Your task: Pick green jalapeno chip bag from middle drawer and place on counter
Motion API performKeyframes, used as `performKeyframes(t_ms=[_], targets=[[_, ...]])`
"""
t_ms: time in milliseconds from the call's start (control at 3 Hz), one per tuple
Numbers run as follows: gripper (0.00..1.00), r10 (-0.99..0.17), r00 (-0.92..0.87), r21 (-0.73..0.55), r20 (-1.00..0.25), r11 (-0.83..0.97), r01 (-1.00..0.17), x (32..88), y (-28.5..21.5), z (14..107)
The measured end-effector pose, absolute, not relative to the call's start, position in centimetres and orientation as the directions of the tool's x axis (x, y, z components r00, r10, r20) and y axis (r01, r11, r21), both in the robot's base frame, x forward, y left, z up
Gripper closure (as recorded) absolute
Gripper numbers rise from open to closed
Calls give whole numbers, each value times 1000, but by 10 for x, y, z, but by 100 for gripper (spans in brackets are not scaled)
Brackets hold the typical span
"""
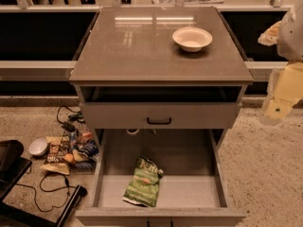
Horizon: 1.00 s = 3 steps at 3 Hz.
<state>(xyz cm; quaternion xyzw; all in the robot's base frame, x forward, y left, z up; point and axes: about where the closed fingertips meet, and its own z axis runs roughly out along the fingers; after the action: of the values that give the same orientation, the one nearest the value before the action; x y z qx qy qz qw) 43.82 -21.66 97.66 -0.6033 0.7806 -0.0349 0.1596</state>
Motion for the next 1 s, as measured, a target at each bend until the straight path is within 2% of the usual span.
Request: performKeyframes(t_ms=[1000], targets=[[0, -937, -214, -261, -274, 287, -922, 437, -213, 933]])
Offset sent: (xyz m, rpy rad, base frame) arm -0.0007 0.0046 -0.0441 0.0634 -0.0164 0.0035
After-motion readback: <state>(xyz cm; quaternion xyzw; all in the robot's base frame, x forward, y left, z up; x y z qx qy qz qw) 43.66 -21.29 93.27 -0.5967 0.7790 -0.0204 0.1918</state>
